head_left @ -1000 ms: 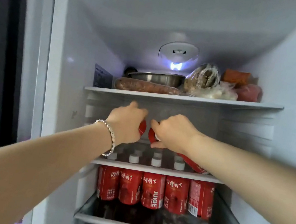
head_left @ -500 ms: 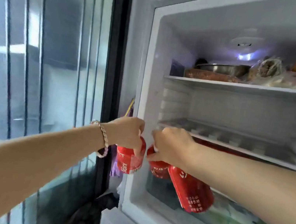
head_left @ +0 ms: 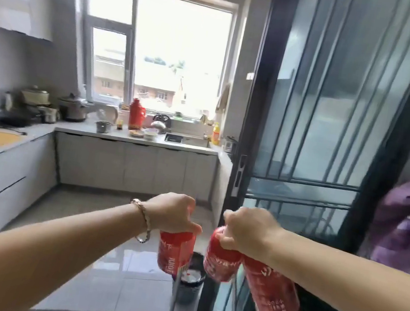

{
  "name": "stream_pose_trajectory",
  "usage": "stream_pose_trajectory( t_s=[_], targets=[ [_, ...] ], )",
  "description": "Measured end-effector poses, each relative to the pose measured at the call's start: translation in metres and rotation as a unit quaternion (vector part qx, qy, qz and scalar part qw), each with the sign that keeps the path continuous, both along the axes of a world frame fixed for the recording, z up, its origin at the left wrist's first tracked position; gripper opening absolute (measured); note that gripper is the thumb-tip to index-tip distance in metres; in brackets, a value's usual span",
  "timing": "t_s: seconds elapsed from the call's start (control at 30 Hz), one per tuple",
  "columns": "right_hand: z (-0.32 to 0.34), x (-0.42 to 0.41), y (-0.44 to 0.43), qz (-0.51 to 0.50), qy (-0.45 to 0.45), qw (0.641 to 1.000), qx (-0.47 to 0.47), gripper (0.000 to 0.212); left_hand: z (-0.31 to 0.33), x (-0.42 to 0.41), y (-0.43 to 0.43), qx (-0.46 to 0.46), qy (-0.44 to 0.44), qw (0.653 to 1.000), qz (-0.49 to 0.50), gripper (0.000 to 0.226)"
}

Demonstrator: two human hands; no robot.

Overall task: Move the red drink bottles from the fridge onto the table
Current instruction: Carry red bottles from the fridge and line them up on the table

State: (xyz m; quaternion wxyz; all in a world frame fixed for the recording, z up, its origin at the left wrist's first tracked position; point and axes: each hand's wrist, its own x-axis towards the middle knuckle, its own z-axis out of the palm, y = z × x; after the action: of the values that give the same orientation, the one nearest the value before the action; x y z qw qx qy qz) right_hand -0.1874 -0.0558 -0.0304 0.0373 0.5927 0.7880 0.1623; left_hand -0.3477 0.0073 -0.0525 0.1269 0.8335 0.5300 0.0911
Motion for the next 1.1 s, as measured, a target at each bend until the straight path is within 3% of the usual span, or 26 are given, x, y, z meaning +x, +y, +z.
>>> stream_pose_trajectory(
  t_s=[0.23,0.47,0.67,0.77,0.93,1.1],
  targets=[
    [-0.035,-0.252,0.032,0.176,0.028,0.984,0.009,0.044,-0.032,-0.254,-0.034,-0.019,0.026,0.981,0.191,0.033],
    [-0.067,-0.478,0.029,0.349,0.039,0.935,-0.044,0.037,-0.064,-0.451,-0.109,-0.027,0.007,0.917,0.397,0.032],
    [-0.088,-0.633,0.025,0.502,0.024,0.856,-0.120,0.038,-0.088,-0.577,-0.170,-0.048,-0.021,0.822,0.567,0.030],
    [-0.095,-0.699,0.014,0.568,-0.002,0.820,-0.073,0.036,-0.096,-0.622,-0.197,-0.043,-0.037,0.770,0.635,0.034],
    [-0.107,-0.820,-0.028,0.635,-0.010,0.768,-0.084,0.034,-0.104,-0.692,-0.262,-0.024,-0.058,0.675,0.735,0.035],
    [-0.125,-0.908,-0.080,0.668,-0.024,0.737,-0.100,0.035,-0.121,-0.753,-0.326,0.000,-0.079,0.620,0.781,0.033]
  ],
)
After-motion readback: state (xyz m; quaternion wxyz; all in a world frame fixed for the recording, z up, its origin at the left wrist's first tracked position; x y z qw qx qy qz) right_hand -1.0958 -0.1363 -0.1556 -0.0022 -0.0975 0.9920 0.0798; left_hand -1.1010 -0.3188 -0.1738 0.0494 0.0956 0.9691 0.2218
